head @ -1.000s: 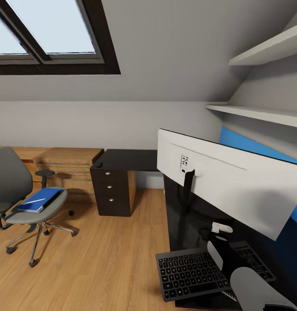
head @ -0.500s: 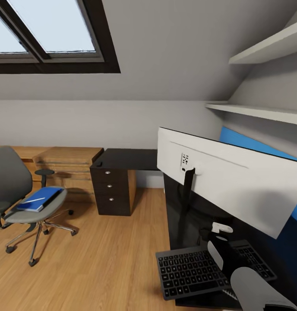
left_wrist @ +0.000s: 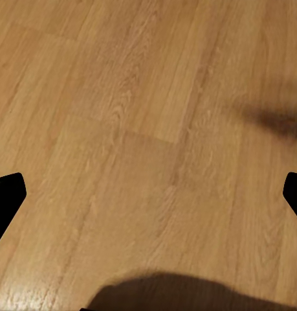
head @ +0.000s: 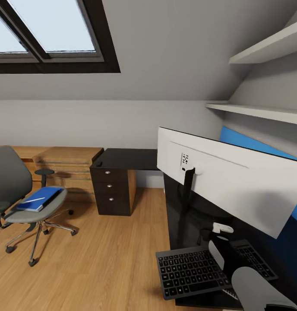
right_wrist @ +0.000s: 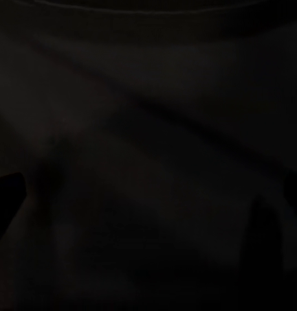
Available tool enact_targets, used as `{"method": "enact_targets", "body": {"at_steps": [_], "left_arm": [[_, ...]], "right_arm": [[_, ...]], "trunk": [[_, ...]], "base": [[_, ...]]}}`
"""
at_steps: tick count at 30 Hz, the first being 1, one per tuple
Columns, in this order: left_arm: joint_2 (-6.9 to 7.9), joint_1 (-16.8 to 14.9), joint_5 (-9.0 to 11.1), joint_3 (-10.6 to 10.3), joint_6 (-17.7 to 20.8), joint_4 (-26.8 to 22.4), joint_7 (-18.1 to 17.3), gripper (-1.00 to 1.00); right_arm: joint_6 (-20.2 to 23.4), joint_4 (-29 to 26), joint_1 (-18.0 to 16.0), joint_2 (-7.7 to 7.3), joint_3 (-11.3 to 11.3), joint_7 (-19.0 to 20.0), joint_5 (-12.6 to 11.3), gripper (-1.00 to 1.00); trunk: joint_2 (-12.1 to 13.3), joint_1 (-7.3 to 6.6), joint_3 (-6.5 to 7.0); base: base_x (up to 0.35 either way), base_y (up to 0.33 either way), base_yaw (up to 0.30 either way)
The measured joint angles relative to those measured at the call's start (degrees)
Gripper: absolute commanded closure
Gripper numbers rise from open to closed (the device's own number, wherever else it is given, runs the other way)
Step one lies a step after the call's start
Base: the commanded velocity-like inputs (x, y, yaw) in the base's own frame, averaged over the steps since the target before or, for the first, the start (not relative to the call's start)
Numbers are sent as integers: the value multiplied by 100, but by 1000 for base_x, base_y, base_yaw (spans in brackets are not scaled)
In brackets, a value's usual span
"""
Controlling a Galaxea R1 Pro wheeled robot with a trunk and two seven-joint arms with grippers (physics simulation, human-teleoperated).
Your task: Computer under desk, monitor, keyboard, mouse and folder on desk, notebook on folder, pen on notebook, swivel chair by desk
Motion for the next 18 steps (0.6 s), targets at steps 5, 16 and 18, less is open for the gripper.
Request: {"method": "enact_targets", "body": {"at_steps": [5, 16, 18], "left_arm": [[0, -1, 0, -1, -1, 2, 0, -100], [17, 0, 0, 2, 0, 1, -9, -100], [18, 0, 0, 4, 0, 1, -9, -100]], "right_arm": [[266, -86, -3, -46, -5, 27, -3, -100], [316, -164, -3, -50, -75, -10, -216, -100], [319, -164, -3, -49, -76, -10, -209, -100]], "trunk": [[-1, 0, 1], [0, 0, 1], [-1, 0, 1]], "base": [[0, 0, 0], [0, 0, 0], [0, 0, 0]]}}
